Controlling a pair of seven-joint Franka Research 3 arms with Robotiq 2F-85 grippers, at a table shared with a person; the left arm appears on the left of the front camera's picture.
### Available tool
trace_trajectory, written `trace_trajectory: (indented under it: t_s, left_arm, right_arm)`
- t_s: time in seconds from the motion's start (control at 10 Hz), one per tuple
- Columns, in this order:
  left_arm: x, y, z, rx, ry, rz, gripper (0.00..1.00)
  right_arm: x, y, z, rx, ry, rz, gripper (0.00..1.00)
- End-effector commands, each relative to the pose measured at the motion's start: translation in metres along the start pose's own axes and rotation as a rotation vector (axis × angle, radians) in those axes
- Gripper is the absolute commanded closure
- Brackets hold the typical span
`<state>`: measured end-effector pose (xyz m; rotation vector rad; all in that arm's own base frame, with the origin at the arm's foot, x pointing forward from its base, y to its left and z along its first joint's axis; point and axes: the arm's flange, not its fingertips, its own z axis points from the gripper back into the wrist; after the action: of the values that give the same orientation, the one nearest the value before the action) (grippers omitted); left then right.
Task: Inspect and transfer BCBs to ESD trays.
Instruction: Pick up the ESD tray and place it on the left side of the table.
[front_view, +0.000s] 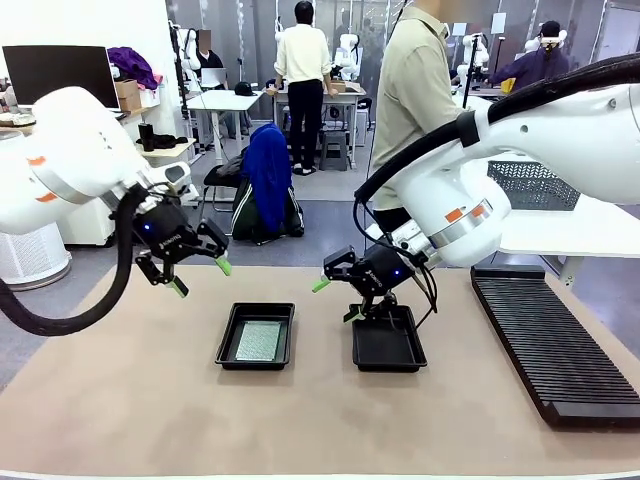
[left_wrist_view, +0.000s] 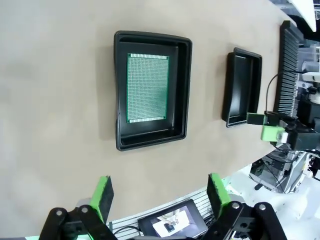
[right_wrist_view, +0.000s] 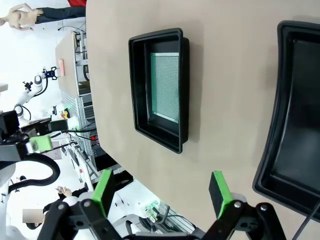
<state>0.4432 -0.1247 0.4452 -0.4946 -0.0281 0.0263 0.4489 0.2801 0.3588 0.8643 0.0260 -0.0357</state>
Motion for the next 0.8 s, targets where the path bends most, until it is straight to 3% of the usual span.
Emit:
trace_trajectory:
  t_s: [0.0, 0.7]
  left_arm:
    - [0.013, -0.009, -0.017, 0.089, 0.003, 0.020, 0.00]
    - [0.031, -0.013, -0.073, 0.337, 0.020, 0.008, 0.00]
  right_arm:
    - [-0.006, -0.009, 0.003, 0.032, 0.007, 0.017, 0.00]
    - [-0.008, -0.025, 0.003, 0.038, 0.023, 0.006, 0.00]
